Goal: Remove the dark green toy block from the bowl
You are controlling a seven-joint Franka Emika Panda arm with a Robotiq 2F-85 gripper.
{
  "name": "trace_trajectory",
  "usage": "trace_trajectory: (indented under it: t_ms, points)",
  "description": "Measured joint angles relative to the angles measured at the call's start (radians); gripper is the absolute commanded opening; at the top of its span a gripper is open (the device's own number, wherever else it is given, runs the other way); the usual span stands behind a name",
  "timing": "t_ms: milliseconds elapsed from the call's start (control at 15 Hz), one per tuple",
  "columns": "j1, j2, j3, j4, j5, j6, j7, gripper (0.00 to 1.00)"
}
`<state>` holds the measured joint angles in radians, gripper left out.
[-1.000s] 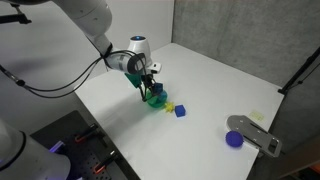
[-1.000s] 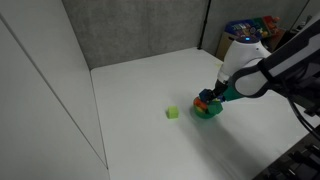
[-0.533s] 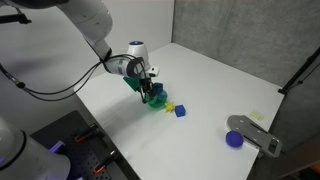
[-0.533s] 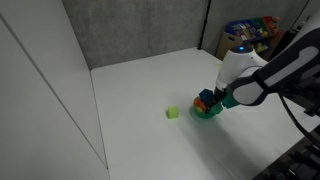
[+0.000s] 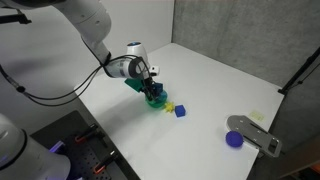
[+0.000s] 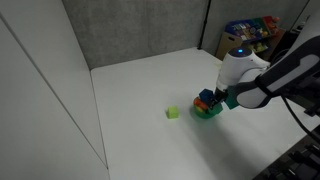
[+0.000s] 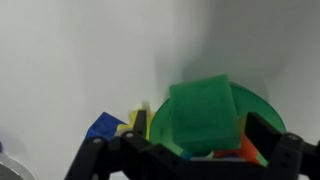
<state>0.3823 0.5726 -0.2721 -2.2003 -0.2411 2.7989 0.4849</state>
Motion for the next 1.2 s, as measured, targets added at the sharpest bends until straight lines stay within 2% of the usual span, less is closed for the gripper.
trace_trajectory:
  t_ms: [200, 267, 333, 533, 667, 933, 1200]
  points:
    - [0.017, 0.023, -0.021, 0.002, -0.004, 0.047, 0.003, 1.00]
    - [0.016, 0.029, -0.021, 0.003, 0.000, 0.061, 0.004, 0.75]
    - [0.015, 0.035, -0.021, 0.004, 0.008, 0.074, 0.004, 0.74]
    - [0.014, 0.041, -0.019, 0.005, 0.044, 0.088, 0.004, 0.49]
    - [0.014, 0.040, -0.019, 0.010, 0.063, 0.088, 0.004, 0.37]
    - [0.001, 0.022, 0.000, 0.017, 0.111, 0.085, -0.001, 0.32]
    - [-0.052, -0.024, 0.069, 0.019, 0.165, 0.058, -0.025, 0.31]
